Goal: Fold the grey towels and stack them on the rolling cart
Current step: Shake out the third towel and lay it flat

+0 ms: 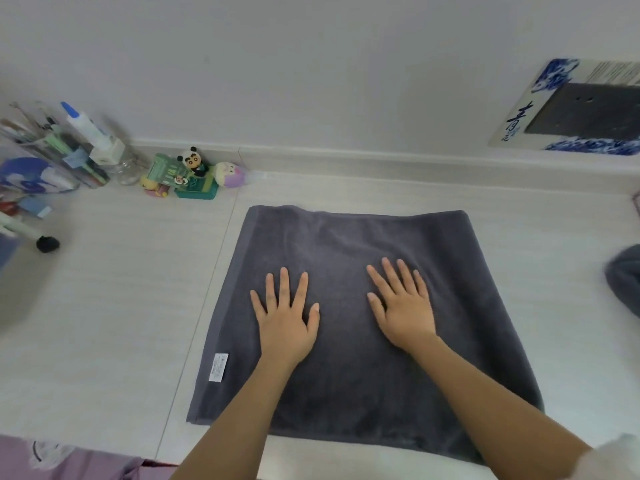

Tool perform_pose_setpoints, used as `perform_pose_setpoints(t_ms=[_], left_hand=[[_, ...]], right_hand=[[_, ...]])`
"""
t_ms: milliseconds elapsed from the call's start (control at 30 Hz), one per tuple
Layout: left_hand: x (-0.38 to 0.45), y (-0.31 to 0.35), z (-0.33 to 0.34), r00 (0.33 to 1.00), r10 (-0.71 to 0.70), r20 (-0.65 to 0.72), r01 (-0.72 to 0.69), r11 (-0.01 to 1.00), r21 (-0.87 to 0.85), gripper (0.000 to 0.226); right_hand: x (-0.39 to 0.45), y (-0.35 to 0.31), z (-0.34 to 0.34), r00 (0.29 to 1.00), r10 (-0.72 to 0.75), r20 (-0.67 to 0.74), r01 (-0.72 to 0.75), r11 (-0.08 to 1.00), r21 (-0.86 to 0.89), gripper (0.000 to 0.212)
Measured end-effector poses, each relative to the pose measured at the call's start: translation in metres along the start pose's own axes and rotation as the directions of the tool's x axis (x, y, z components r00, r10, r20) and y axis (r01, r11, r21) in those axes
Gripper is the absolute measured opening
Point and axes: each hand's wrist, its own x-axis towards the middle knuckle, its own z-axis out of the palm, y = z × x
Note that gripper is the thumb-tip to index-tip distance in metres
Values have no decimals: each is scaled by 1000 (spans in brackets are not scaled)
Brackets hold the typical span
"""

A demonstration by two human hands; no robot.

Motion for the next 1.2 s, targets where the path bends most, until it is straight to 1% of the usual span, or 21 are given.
perform_pose_setpoints(t_ms=[67,133,167,233,300,333,367,433,500,533,600,733,767,800,867,933,967,1033,1100,1133,1200], left_hand=[[0,5,-4,1000,-17,-2,17,1000,-18,61],[7,10,-14,999,-33,-40,30,997,-67,55],[20,11,-21,996,-38,-78,30,994,-108,47],[46,10,-26,989,-23,-149,-4,984,-178,35],[75,4,-29,994,67,-87,-78,987,-137,52],[86,0,-28,994,101,-32,-103,991,-87,62],[94,-6,-24,994,112,15,-112,993,-48,67],[101,-13,-14,996,70,52,-69,997,-15,69],[101,-13,-14,997,25,67,-24,1000,-7,73],[102,-11,-15,996,1,84,0,1000,-15,75],[108,-4,-18,992,-60,115,66,996,-57,80],[111,0,-17,993,-92,78,93,996,-6,78],[112,-1,-17,994,-88,70,88,996,8,77],[111,-1,-17,993,-86,79,85,996,20,75],[112,0,-21,989,-102,110,100,995,22,70],[109,13,-28,986,-99,135,100,995,3,66],[105,23,-32,990,-66,125,69,997,-20,65],[93,50,-37,995,56,78,-48,994,-96,63],[80,82,-37,980,188,60,-174,966,-193,71],[75,99,-36,966,253,57,-233,943,-237,74],[67,126,-31,941,333,54,-303,906,-295,75]], right_hand=[[2,20,-4,968,243,-60,-242,970,28,69],[11,18,-9,930,340,-140,-336,940,53,70],[19,7,-13,935,314,-167,-307,949,66,66],[35,-24,-17,976,111,-190,-95,991,92,56],[55,-47,-14,981,-137,-136,143,989,29,52],[65,-48,-11,975,-190,-112,191,982,2,51],[74,-41,-9,979,-176,-106,177,984,-4,52],[90,-12,-8,991,26,-130,-20,999,44,57],[92,24,-15,953,269,-143,-254,961,110,66],[91,37,-18,935,336,-117,-322,939,123,70],[90,42,-23,926,361,-110,-350,930,107,74],[75,35,-20,979,192,-67,-188,981,56,70],[73,41,-21,980,192,-46,-189,980,66,70],[69,47,-24,978,207,-36,-204,976,75,71],[62,53,-33,966,239,-99,-232,970,77,69],[47,59,-42,919,349,-186,-332,936,114,56],[38,64,-46,877,441,-192,-417,896,154,55],[18,79,-54,759,636,-136,-591,762,264,64],[7,99,-61,677,735,-27,-662,624,415,67],[2,106,-66,676,737,6,-644,587,491,62],[-5,108,-73,745,666,-37,-537,631,560,45]])
